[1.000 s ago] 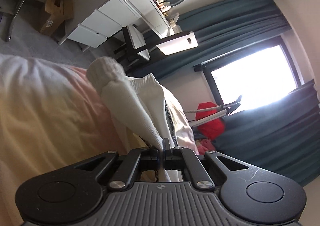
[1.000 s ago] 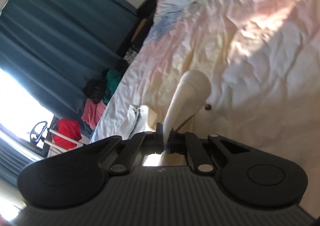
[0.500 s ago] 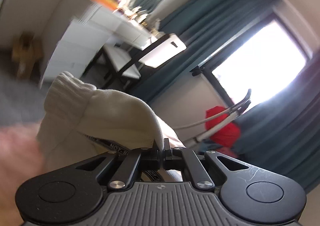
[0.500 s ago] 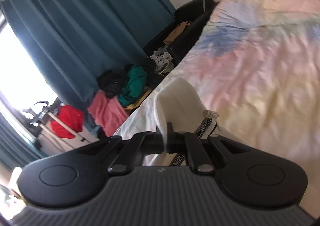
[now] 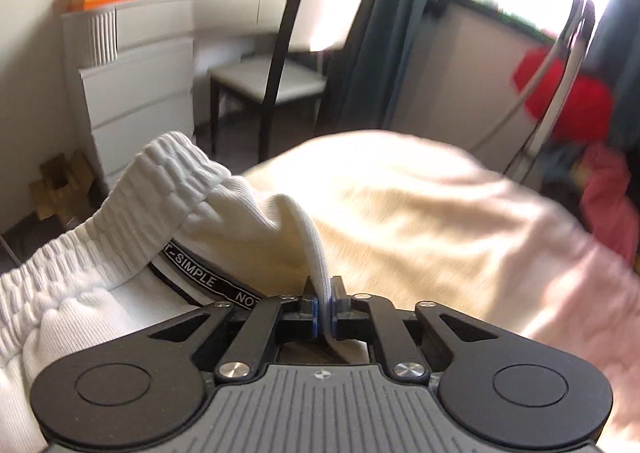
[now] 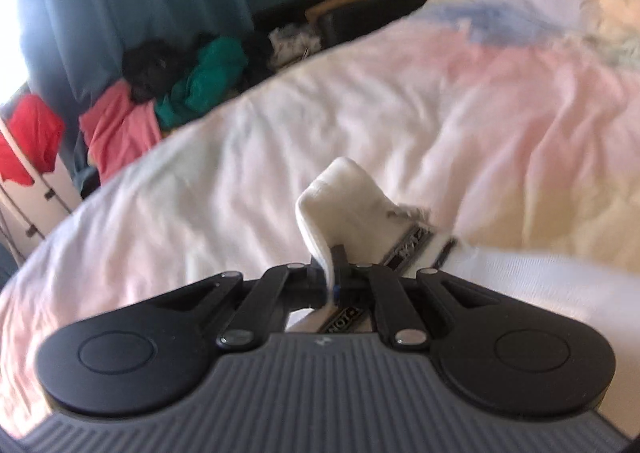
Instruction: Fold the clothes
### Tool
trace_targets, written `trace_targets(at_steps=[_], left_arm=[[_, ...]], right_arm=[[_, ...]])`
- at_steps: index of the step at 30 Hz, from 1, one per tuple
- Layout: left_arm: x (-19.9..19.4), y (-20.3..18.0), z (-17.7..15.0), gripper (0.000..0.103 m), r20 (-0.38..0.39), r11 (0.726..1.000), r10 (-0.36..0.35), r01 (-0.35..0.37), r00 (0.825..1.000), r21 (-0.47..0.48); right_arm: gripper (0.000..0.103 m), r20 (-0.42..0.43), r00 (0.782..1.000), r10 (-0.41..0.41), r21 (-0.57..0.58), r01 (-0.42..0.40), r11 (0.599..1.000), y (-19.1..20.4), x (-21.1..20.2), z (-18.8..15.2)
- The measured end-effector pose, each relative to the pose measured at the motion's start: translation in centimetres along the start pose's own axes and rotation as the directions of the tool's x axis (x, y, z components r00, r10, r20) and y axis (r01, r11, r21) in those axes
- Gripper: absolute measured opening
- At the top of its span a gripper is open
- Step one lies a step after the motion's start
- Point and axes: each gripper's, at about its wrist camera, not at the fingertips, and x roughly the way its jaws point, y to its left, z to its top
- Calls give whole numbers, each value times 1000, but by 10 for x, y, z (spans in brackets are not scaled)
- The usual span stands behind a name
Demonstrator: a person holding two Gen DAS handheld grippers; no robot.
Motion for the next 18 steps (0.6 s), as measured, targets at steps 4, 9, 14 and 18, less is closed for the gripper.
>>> trace_targets(at_steps=[4,9,14,18], left_arm=[[-20,16,-6,31,24,996,-80,81,997,-30],[-69,54,-19,70,37,979,-178,181,983,-96],[-145,100,-46,89,61,970,-217,222,974,-103],[-189,145,-77,89,53,954,-231,237,972,-185]], right_arm=[[25,-52,995,85,1,-85,996,-10,-1,1],[57,-40,982,185,96,-180,979,-39,-52,-4],[62,-50,959,279,113,-272,956,-68,-118,-25],[62,-83,913,400,220,-375,901,-97,-162,-51]])
